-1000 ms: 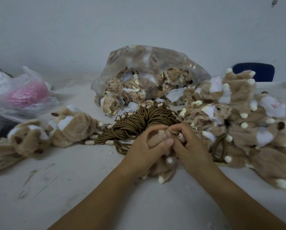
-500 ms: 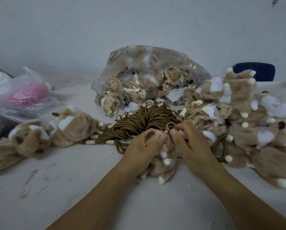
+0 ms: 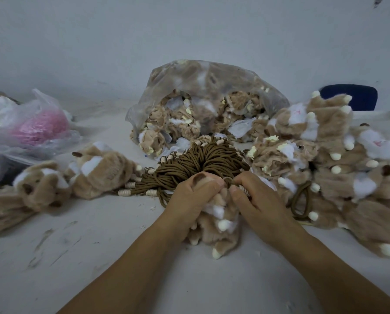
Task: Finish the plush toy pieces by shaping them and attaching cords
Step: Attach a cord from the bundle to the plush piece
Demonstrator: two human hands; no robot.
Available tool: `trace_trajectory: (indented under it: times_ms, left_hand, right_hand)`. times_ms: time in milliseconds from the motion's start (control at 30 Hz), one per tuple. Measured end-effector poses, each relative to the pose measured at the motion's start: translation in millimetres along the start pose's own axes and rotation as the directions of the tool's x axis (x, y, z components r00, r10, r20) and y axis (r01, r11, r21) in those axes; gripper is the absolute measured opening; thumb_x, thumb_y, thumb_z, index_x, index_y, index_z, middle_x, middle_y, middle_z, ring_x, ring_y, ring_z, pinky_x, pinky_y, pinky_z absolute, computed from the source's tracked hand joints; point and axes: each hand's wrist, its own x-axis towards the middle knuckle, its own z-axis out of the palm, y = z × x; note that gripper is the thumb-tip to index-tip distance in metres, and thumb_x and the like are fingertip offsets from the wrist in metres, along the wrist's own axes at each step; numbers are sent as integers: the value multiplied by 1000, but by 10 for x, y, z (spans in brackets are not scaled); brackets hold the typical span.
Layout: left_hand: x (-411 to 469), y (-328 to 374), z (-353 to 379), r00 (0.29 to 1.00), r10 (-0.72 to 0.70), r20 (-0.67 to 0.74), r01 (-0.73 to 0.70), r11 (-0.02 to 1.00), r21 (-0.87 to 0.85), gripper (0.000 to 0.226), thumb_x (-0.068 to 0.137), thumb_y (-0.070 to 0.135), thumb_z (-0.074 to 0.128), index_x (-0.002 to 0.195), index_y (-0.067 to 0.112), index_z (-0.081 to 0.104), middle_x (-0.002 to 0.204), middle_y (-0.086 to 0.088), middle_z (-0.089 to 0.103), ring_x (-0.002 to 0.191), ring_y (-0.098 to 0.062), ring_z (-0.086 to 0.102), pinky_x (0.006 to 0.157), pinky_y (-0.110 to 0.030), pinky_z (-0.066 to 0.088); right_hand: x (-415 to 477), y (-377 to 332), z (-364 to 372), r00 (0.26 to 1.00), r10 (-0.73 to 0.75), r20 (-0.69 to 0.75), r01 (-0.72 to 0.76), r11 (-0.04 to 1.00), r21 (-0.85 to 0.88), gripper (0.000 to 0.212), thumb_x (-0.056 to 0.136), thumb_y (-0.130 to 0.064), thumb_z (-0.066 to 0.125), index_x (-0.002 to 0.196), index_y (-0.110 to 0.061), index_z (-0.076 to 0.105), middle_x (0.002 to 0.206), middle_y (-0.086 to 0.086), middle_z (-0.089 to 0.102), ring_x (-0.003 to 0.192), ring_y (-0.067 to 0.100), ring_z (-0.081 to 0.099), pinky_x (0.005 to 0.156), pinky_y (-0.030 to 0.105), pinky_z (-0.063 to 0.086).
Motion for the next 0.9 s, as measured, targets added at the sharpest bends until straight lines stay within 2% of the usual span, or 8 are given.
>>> trace_trajectory:
  times_ms: [133,233,367,433,567,667,733,900]
  left_hand:
    - [-5,-6,-8,999,-15,-32,14,1000,-25,14,87,30,70,73,30,72,65,-1,68,50,-11,63,42,-19,45]
    - [-2,-14,-8,999,17,-30,-16,1000,3,18,90,25,68,72,29,71,68,-1,70,59,-13,67,50,-21,49]
    - [-6,-15,-4,999,35,-14,-35,999,26,13,86,28,68,73,29,69,70,-2,68,62,-14,66,53,-22,51]
    - [-9,-16,-4,999,37,0,-37,998,41,9,82,33,68,74,29,69,70,-3,68,61,-15,66,53,-23,51]
    - [-18,-15,-4,998,66,18,-67,995,70,9,86,33,67,78,31,70,72,-1,70,65,-14,68,56,-21,52]
    - [-29,-7,-10,998,63,26,-65,995,80,17,94,28,66,77,32,70,67,2,69,52,-8,64,44,-16,46]
    - [-34,-4,-14,999,41,27,-43,996,82,19,94,29,65,77,33,70,64,1,68,42,-7,59,35,-14,39]
    - [-11,12,-13,998,49,-26,-47,997,66,12,81,40,62,76,34,71,69,4,70,61,-9,67,50,-18,48]
  right_hand:
    - [-6,-18,-30,998,27,48,-21,992,-123,29,87,-56,39,101,-35,53,94,-18,52,89,0,47,68,18,39]
    - [9,-51,-60,999,23,46,-12,973,-232,37,86,-54,43,114,-35,57,100,-15,52,91,4,50,70,28,43]
    - [6,-127,-35,999,31,10,-27,956,-291,31,85,-48,45,106,-32,62,95,-13,55,85,5,50,66,33,47]
    - [2,-136,-15,1000,22,-13,-25,959,-282,25,86,-44,51,101,-29,63,91,-12,56,78,4,46,62,32,46]
    - [12,-152,-1,998,35,-60,-48,970,-239,27,80,-39,54,95,-21,67,86,-10,58,73,5,46,59,30,44]
    - [9,-161,-1,998,23,-64,-38,967,-253,17,81,-30,67,93,-18,67,85,-6,59,72,11,51,58,31,45]
    - [15,-169,-7,998,37,-55,-50,964,-263,17,82,-32,66,94,-19,67,86,-8,60,72,9,51,59,30,45]
    - [35,-214,-52,995,60,-76,-74,975,-210,29,80,-38,53,96,-20,68,86,-6,61,75,16,58,65,31,46]
